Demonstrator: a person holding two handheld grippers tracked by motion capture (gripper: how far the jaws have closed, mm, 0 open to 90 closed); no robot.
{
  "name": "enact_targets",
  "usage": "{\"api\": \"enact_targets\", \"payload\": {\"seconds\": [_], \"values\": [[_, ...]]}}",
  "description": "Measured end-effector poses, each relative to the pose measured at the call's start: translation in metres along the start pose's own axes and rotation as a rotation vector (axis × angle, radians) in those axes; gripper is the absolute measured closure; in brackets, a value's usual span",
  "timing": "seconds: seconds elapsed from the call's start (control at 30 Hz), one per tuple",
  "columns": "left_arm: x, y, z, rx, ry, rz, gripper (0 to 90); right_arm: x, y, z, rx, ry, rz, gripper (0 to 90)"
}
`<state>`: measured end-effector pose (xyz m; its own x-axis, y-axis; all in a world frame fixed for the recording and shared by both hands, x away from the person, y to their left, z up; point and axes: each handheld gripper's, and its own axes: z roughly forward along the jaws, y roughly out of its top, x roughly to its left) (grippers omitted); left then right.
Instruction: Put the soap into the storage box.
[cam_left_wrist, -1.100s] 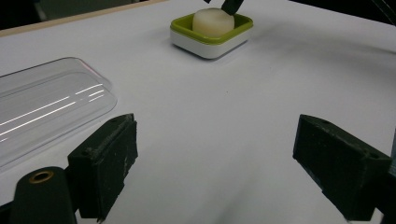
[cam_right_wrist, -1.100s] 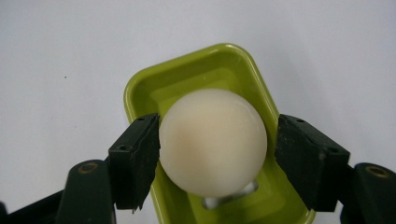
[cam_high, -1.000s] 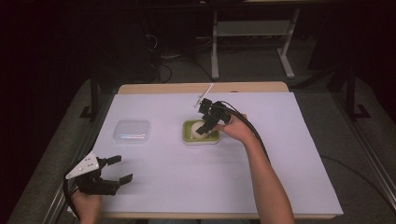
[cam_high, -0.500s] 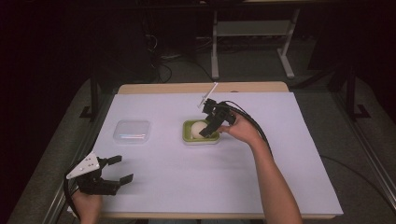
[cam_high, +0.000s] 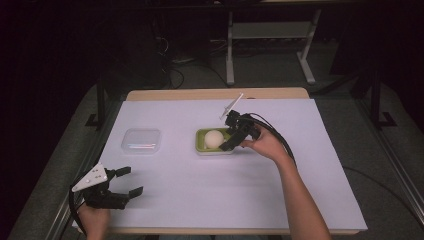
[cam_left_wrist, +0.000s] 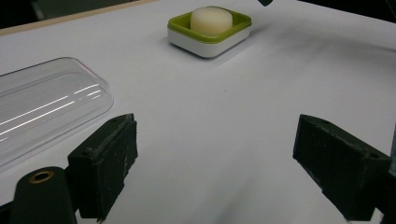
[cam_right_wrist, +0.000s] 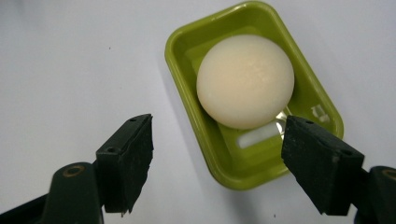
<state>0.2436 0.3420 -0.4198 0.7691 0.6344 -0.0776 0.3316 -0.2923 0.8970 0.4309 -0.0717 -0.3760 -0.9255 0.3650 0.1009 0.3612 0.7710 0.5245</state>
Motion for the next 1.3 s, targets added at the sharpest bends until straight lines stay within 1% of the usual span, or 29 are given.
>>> {"api": "enact_targets", "payload": {"seconds": [0.07, 0.1, 0.17, 0.3, 0.33, 0.43, 0.5, 0.6, 0.63, 0.73, 1.07, 1.1, 1.2, 1.27, 1.3], "values": [[0.0, 0.0, 0.0, 0.0, -0.001, 0.0, 13.2, 0.001, -0.003, -0.001, -0.011, -0.002, 0.002, 23.9], [0.0, 0.0, 0.0, 0.0, -0.001, 0.0, 13.2, 0.001, -0.005, -0.002, -0.018, -0.003, -0.007, 23.9], [0.0, 0.0, 0.0, 0.0, -0.001, 0.0, 13.2, 0.001, -0.009, -0.003, -0.02, 0.002, 0.011, 23.9], [0.0, 0.0, 0.0, 0.001, 0.0, -0.001, 13.1, 0.001, -0.015, -0.005, -0.022, 0.0, 0.027, 23.9], [0.0, 0.0, 0.0, 0.001, 0.0, 0.0, 13.2, 0.0, -0.016, -0.006, -0.022, 0.004, 0.026, 23.9], [0.0, 0.0, 0.001, 0.001, -0.001, -0.002, 13.2, 0.001, -0.019, -0.007, -0.03, -0.003, 0.024, 23.9], [-0.001, 0.0, 0.001, 0.005, -0.001, -0.001, 13.2, 0.002, -0.023, -0.009, -0.032, -0.004, 0.037, 23.9], [-0.001, 0.0, 0.001, 0.005, -0.001, 0.001, 13.2, 0.003, -0.028, -0.011, -0.04, -0.008, 0.033, 24.0], [-0.001, 0.0, 0.001, 0.006, -0.001, 0.002, 13.2, 0.004, -0.029, -0.012, -0.038, -0.009, 0.041, 24.0], [-0.001, 0.0, 0.001, 0.004, -0.001, 0.0, 13.2, 0.005, -0.033, -0.013, -0.035, -0.008, 0.039, 24.0], [-0.002, 0.0, 0.002, 0.004, -0.003, 0.001, 13.2, 0.011, -0.044, -0.021, -0.063, -0.013, 0.04, 24.1], [-0.002, 0.0, 0.002, 0.004, -0.003, 0.001, 13.2, 0.012, -0.046, -0.021, -0.064, -0.012, 0.033, 24.0], [-0.002, 0.001, 0.001, 0.005, -0.003, 0.003, 13.2, 0.014, -0.048, -0.022, -0.05, -0.007, 0.041, 24.0], [-0.001, 0.001, 0.001, 0.005, -0.002, 0.002, 13.2, 0.015, -0.051, -0.024, -0.064, -0.014, 0.031, 24.0], [-0.001, 0.001, 0.001, 0.004, -0.005, 0.001, 13.2, 0.016, -0.053, -0.024, -0.07, -0.01, 0.032, 24.0]]}}
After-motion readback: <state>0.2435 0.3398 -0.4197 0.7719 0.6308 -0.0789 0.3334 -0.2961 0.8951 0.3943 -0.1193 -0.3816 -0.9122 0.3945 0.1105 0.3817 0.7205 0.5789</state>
